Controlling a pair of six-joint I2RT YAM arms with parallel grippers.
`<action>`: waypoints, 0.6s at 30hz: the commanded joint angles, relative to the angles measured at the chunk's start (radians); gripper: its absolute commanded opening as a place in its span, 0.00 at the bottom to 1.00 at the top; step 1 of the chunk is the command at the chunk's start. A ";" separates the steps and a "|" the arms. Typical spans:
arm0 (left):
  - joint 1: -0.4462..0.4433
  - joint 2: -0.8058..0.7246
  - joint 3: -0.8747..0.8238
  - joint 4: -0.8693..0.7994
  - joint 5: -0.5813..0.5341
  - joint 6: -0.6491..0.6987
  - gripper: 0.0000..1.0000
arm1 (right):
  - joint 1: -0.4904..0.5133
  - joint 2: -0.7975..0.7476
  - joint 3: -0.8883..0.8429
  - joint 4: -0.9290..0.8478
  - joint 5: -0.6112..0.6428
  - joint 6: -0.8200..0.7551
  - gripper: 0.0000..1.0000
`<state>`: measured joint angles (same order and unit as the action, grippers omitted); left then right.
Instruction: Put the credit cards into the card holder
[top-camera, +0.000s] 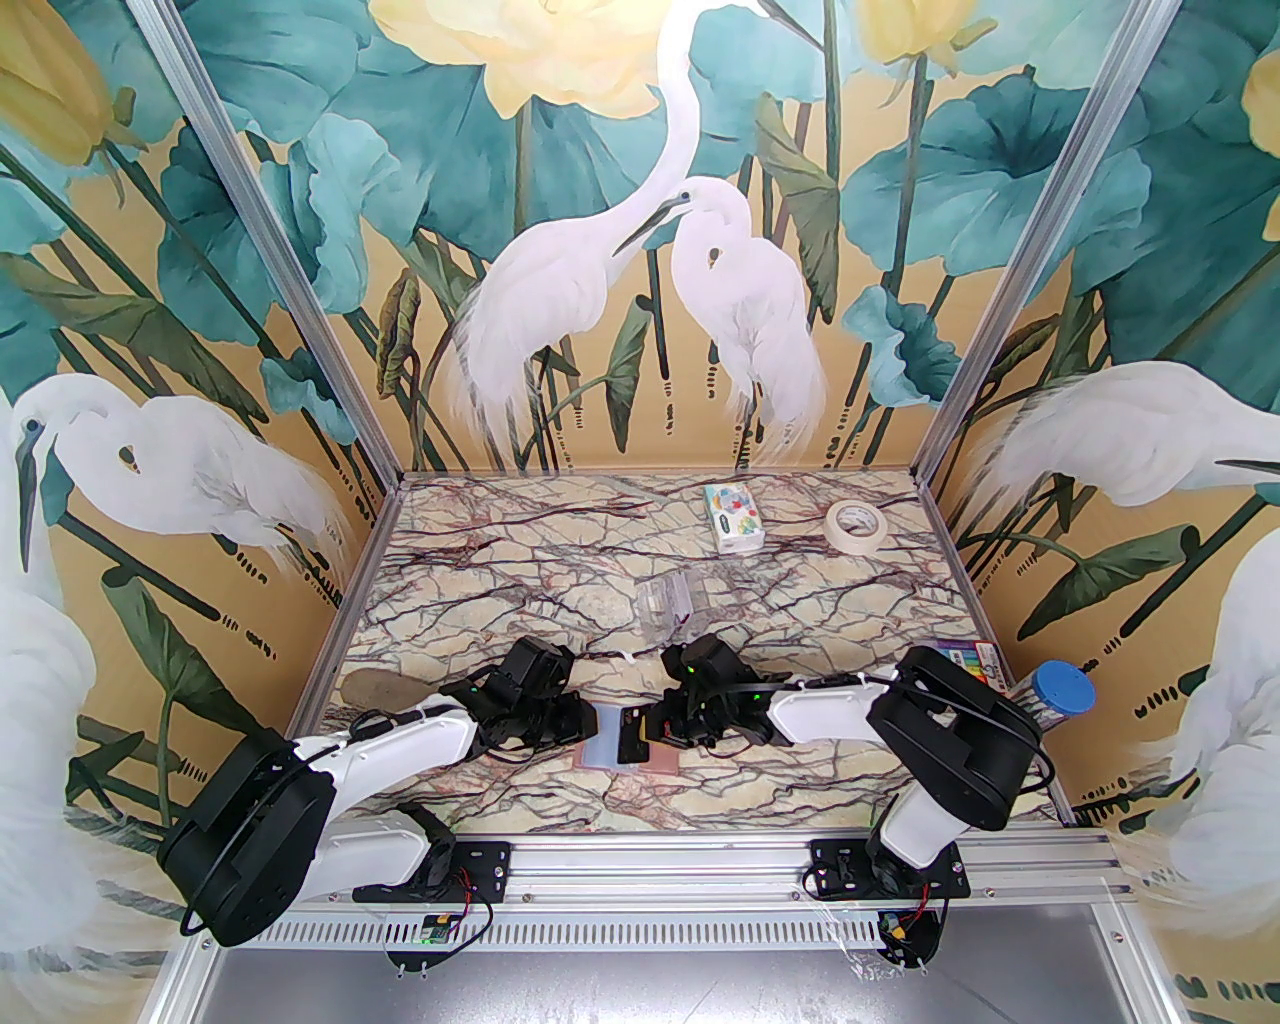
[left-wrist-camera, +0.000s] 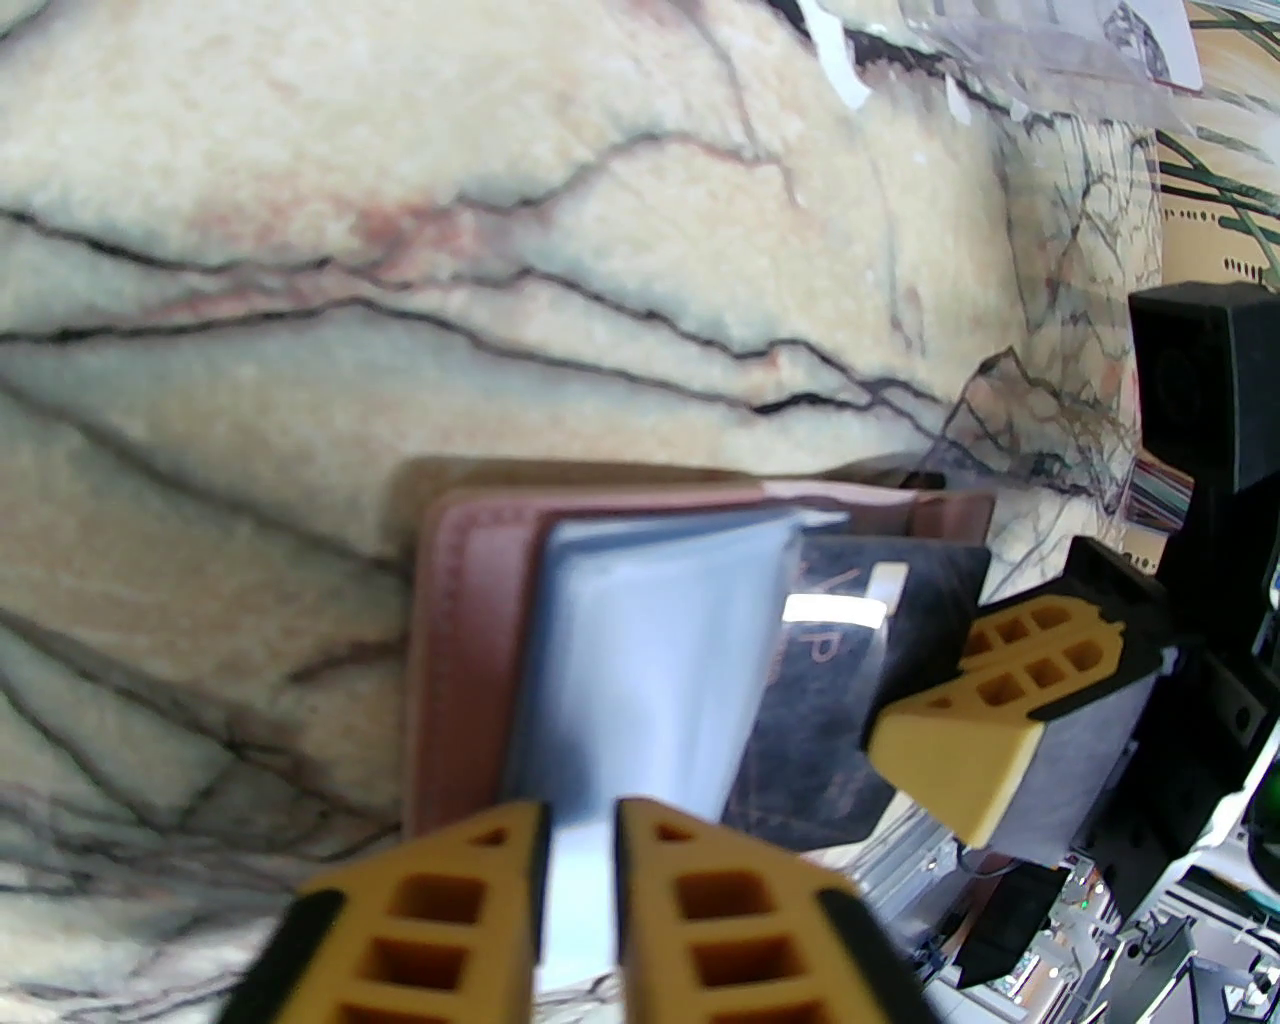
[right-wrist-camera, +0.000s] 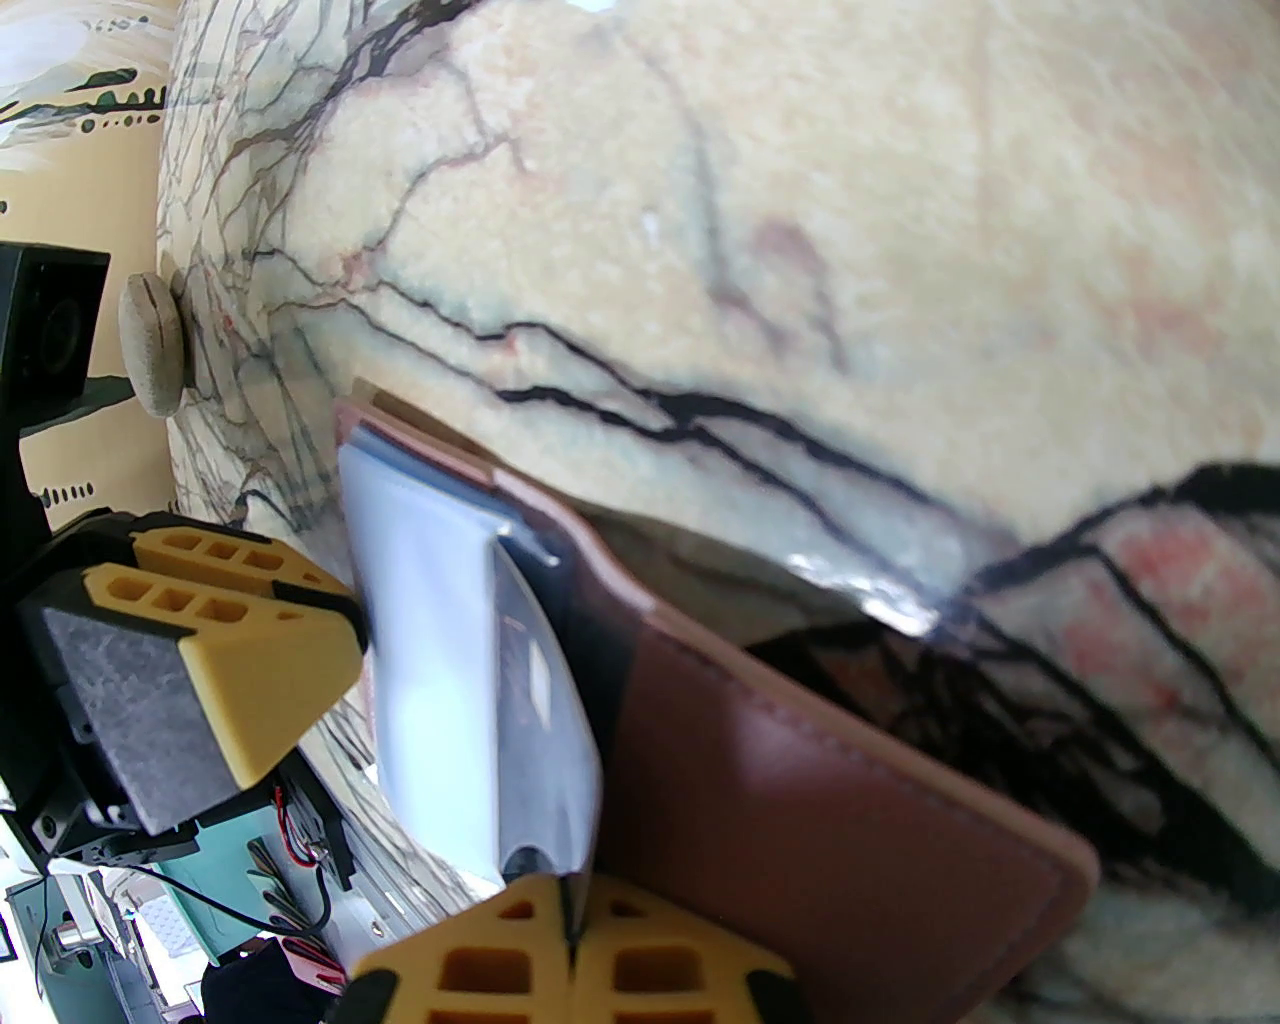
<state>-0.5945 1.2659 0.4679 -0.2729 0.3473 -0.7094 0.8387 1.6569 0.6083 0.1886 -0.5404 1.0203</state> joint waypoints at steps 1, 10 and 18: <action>-0.004 -0.012 0.005 -0.111 -0.078 0.018 0.23 | 0.007 0.039 -0.035 -0.071 0.049 -0.012 0.00; -0.006 -0.004 0.000 -0.116 -0.073 0.021 0.19 | 0.007 0.068 -0.029 -0.065 0.039 -0.012 0.00; -0.010 0.029 -0.013 -0.086 -0.070 0.014 0.13 | 0.007 0.070 -0.027 -0.062 0.039 -0.005 0.00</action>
<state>-0.5961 1.2648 0.4690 -0.3286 0.3046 -0.7055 0.8387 1.6814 0.6044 0.2184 -0.5507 1.0206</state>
